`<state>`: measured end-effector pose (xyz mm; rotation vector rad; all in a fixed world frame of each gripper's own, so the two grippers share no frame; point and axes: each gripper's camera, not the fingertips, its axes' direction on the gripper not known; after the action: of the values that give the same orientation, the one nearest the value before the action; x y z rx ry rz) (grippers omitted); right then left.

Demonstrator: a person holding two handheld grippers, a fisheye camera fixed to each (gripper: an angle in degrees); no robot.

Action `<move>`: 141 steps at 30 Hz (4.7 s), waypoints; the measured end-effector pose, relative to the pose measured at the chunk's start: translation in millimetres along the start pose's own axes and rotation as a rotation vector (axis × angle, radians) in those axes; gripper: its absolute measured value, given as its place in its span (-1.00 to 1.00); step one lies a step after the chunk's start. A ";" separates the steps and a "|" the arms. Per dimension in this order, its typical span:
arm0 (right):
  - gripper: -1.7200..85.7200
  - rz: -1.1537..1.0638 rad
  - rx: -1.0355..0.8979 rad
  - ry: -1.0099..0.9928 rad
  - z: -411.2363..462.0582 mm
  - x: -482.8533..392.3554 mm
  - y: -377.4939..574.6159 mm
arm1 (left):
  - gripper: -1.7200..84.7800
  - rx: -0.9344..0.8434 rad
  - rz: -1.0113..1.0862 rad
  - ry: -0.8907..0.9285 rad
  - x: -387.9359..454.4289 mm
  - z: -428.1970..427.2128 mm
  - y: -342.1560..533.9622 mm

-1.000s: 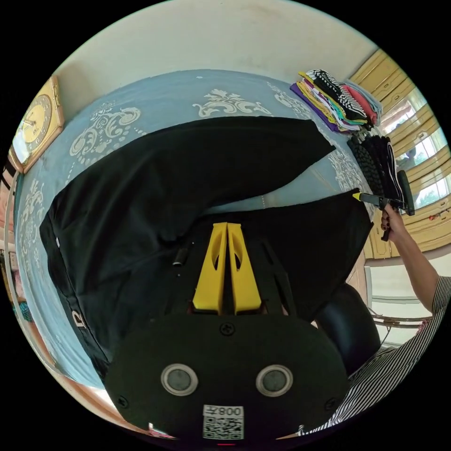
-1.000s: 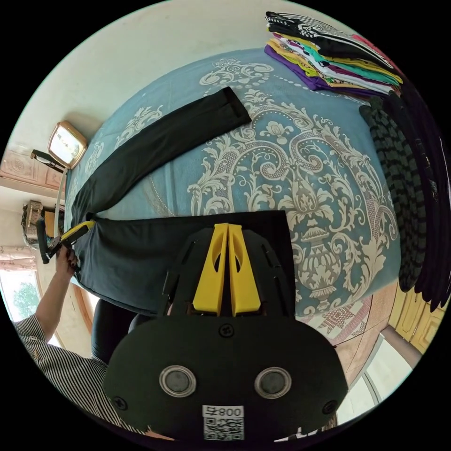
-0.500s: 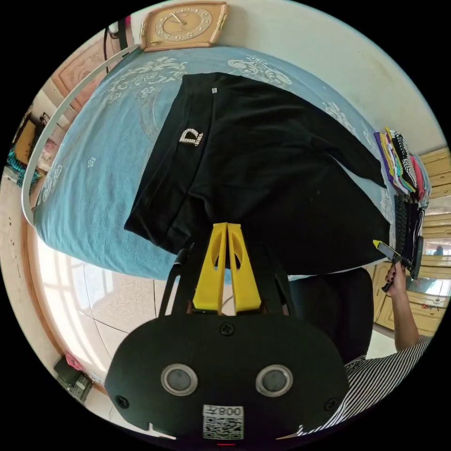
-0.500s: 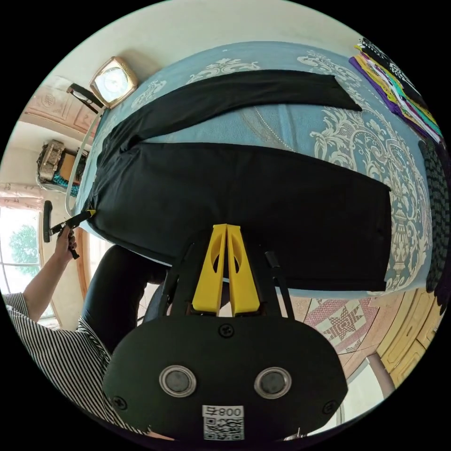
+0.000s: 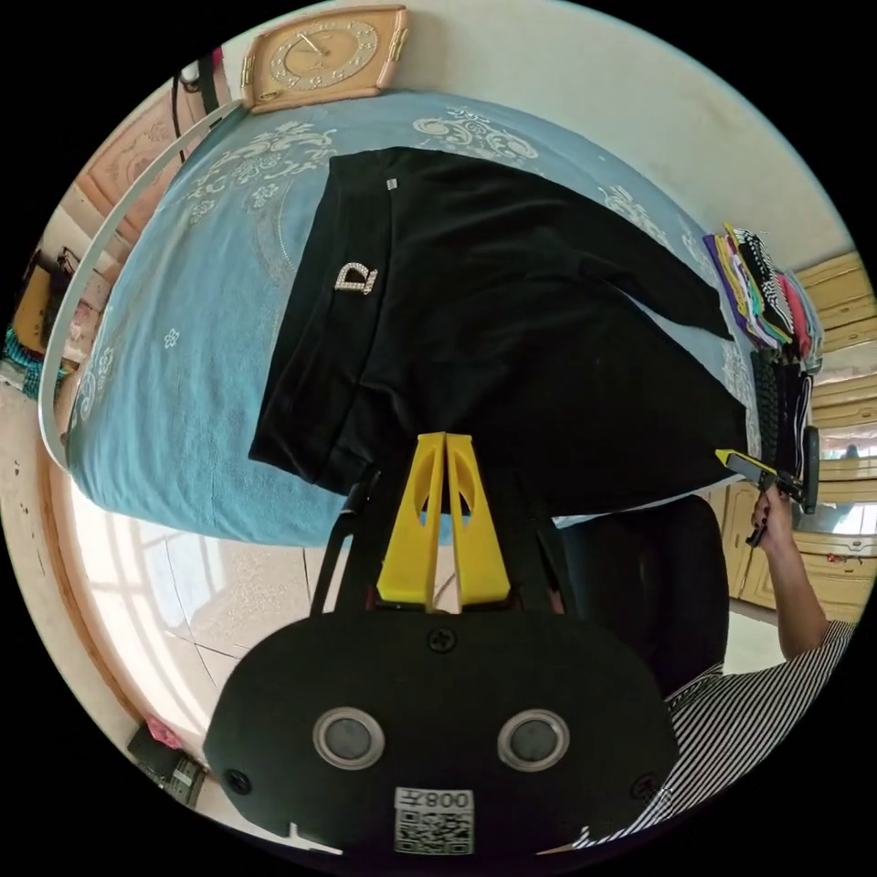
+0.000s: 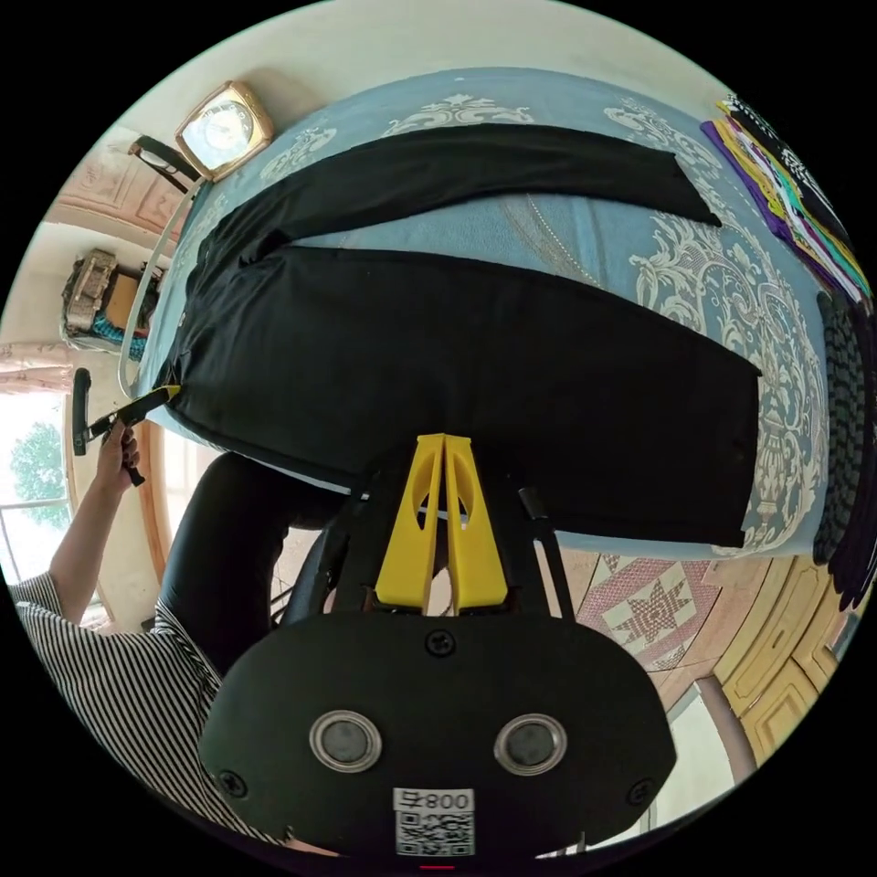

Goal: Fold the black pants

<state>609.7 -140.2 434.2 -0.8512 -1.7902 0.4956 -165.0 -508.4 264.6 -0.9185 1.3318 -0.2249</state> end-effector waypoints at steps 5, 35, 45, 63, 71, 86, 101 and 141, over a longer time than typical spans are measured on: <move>-0.95 -0.042 0.079 -0.115 1.6 10.8 -29.7 | -0.93 0.128 0.047 0.131 4.0 -34.8 -24.9; -0.77 -0.764 0.050 0.104 222.9 -69.1 -367.4 | -0.68 -0.089 0.317 -0.188 77.6 -25.0 -241.0; -0.92 -0.820 0.031 0.226 274.6 -75.3 -367.4 | -0.89 -0.102 0.351 -0.212 117.5 -31.3 -222.1; -0.94 -0.755 0.242 0.180 257.4 -58.2 -210.5 | -0.93 0.133 0.329 -0.082 152.6 -131.9 -59.8; -0.94 -0.751 0.175 0.167 289.1 -66.2 -122.2 | -0.93 0.055 0.304 -0.098 148.6 -130.2 47.4; -0.94 -0.713 0.028 0.189 361.9 -59.3 -58.2 | -0.93 -0.065 0.299 -0.180 115.2 -94.1 114.9; -0.94 -0.708 -0.072 0.178 398.4 -30.5 -59.3 | -0.93 -0.141 0.287 -0.185 38.8 -51.6 117.1; -0.95 -0.555 -0.059 -0.134 270.2 52.5 -32.5 | -0.96 -0.155 0.227 0.310 -113.7 112.6 90.6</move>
<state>338.3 -105.8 389.8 -0.3337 -2.0686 0.1394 -126.9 -329.2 281.4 -0.8758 1.7478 -0.0913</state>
